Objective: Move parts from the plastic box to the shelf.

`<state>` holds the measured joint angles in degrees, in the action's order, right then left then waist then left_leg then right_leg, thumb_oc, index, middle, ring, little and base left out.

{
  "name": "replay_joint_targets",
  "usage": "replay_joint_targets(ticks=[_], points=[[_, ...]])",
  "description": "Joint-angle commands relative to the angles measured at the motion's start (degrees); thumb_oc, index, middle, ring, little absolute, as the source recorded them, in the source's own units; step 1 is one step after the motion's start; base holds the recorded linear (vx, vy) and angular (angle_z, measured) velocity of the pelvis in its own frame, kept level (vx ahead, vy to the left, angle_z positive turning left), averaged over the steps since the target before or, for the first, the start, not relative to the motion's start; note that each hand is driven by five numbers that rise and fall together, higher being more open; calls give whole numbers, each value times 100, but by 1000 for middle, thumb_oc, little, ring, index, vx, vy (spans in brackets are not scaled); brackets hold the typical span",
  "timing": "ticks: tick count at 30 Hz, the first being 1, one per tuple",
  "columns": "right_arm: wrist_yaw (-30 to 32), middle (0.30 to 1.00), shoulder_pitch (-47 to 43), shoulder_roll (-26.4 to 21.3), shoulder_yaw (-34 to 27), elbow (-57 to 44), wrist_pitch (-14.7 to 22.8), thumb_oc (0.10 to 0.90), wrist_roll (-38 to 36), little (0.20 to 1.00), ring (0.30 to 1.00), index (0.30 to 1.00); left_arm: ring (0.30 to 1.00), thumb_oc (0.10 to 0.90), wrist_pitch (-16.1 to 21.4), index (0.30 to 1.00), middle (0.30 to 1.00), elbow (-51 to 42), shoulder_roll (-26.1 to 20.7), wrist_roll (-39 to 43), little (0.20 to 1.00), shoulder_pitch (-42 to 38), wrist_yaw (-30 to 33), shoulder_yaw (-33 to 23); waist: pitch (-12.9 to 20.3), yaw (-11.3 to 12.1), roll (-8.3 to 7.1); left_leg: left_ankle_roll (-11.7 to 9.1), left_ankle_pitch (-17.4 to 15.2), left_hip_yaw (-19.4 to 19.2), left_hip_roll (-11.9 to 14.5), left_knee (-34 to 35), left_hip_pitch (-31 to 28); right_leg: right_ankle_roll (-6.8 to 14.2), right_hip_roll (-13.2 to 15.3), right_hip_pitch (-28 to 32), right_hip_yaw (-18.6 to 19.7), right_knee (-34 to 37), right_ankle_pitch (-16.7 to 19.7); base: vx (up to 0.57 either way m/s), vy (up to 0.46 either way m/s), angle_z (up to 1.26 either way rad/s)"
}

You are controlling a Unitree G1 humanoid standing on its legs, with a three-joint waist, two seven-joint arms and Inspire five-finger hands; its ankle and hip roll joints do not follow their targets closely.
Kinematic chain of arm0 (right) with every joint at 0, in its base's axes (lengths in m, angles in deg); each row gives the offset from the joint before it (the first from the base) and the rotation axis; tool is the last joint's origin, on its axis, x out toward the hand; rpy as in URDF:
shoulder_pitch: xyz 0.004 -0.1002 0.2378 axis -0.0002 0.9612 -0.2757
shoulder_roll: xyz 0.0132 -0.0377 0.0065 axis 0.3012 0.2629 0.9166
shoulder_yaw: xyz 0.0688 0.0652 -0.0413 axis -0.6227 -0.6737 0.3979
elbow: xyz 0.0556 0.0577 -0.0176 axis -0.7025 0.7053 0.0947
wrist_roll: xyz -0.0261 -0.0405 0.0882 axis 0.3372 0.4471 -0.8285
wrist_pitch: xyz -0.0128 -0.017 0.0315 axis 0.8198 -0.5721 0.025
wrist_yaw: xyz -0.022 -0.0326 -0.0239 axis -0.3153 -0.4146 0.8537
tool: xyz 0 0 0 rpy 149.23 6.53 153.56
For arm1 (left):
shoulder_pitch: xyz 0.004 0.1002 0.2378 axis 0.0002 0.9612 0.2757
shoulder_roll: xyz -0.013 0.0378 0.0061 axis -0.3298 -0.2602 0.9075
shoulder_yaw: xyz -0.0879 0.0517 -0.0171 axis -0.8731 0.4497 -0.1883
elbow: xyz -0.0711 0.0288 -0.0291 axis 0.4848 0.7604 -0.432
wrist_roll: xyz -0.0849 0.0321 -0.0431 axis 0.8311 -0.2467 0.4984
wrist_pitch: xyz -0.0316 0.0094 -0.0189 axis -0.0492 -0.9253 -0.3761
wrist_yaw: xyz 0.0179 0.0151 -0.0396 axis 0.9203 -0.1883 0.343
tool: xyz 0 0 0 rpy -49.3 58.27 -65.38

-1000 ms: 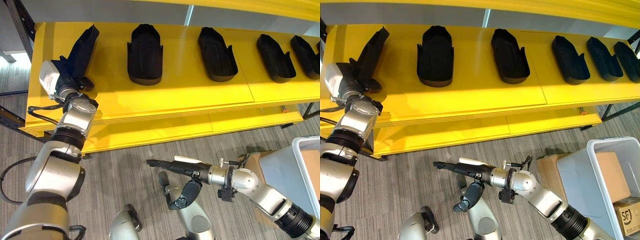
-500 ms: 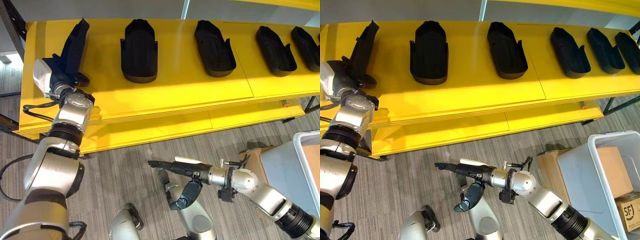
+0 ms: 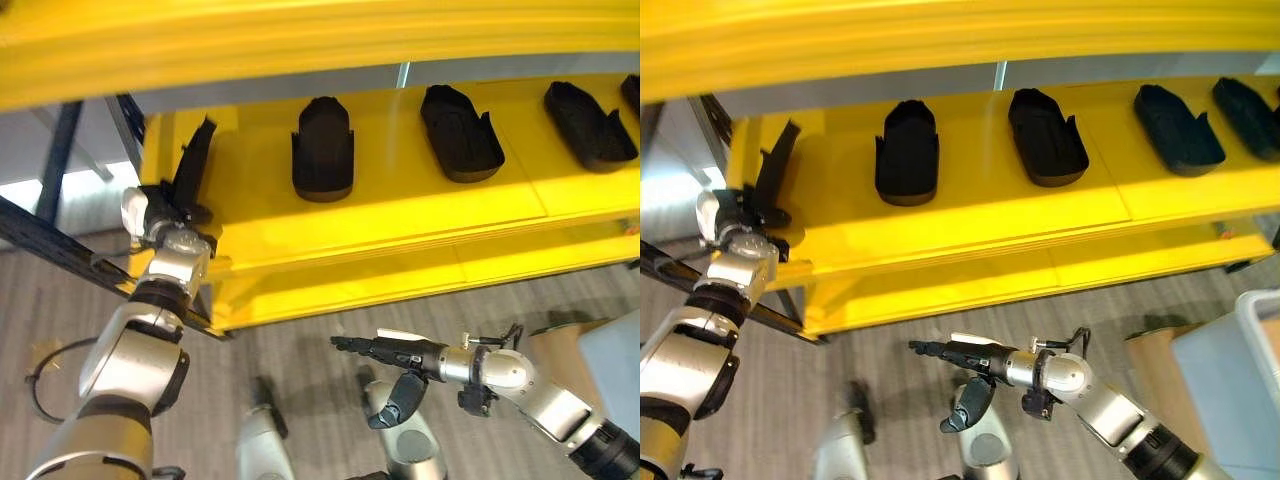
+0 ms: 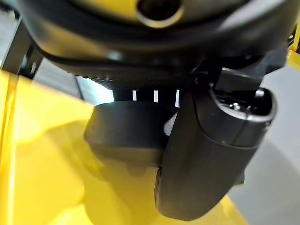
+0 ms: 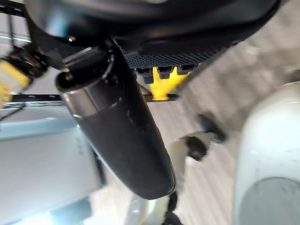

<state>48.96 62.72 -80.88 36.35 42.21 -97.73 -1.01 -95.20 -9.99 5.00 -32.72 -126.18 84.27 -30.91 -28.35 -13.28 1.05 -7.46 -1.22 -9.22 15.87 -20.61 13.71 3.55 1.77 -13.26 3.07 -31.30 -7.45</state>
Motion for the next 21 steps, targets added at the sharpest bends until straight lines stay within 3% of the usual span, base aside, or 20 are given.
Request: replay_joint_targets(ticks=[1, 13, 21], points=[[-121, 1000, 78, 315, 134, -534, 205, 900, -28, 1000, 1000, 1000, 300, 400, 476, 300, 300, -425, -344, -192, 300, -38, 248, -278, 532, -247, -289, -65, 1163, -183, -10, 962, -135, -201, -152, 468, -671, 534, -356, 134, 252, -13], [-327, 1000, -169, 111, 64, -371, 251, 900, 23, 1000, 1000, 1000, 300, 400, 923, 300, 300, -460, -117, -60, 300, 257, 428, -406, 414, -339, -157, -42, 872, -336, -323, 1098, -209, -240, -15, 360, -541, 599, -441, -13, 109, -2], [-332, 1000, -401, 78, 21, -214, 314, 900, -38, 1000, 1000, 1000, 300, 400, 820, 300, 300, -571, -132, 55, 300, -82, 650, -206, 270, -379, -194, -34, 778, -353, -349, 1025, -73, -254, -20, 141, -486, 573, -439, -66, -6, -8]])
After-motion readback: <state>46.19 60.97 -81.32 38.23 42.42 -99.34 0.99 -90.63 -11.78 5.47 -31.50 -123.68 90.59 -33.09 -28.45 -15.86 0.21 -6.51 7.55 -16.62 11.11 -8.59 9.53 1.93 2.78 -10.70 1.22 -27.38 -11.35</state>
